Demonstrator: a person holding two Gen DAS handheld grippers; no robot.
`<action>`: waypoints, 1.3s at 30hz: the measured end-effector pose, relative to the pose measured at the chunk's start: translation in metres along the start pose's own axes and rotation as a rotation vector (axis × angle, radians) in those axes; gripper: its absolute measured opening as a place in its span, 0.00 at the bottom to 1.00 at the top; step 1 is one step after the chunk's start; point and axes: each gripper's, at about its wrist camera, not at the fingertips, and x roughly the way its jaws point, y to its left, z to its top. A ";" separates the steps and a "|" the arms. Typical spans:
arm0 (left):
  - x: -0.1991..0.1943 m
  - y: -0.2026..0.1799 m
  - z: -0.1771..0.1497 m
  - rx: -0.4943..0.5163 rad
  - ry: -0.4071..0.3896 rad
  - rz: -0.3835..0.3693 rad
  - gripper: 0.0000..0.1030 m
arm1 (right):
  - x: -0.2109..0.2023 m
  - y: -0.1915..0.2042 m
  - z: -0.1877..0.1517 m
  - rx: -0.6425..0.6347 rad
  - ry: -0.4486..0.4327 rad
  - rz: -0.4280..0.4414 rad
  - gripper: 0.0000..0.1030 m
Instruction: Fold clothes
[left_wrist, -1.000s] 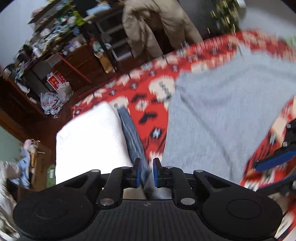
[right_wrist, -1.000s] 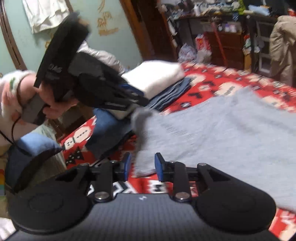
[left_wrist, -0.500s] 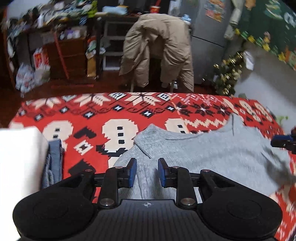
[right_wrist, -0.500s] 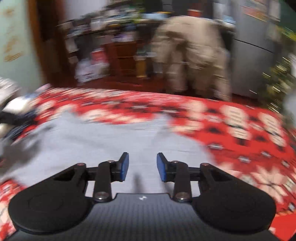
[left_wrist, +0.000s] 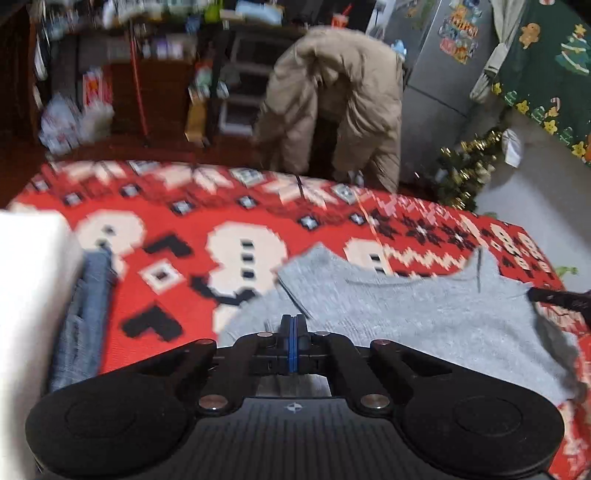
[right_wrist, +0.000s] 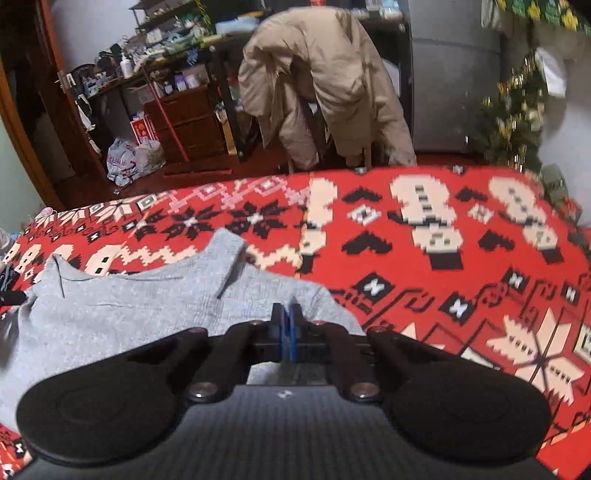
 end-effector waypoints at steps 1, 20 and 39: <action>-0.006 0.001 -0.001 -0.003 -0.027 0.010 0.00 | -0.004 0.002 0.001 -0.001 -0.022 -0.009 0.02; 0.007 -0.002 -0.008 -0.002 0.016 0.020 0.06 | 0.004 -0.002 -0.005 0.011 0.008 -0.044 0.01; -0.006 -0.013 -0.013 0.073 -0.051 0.166 0.28 | -0.018 0.018 -0.002 -0.066 -0.072 -0.081 0.10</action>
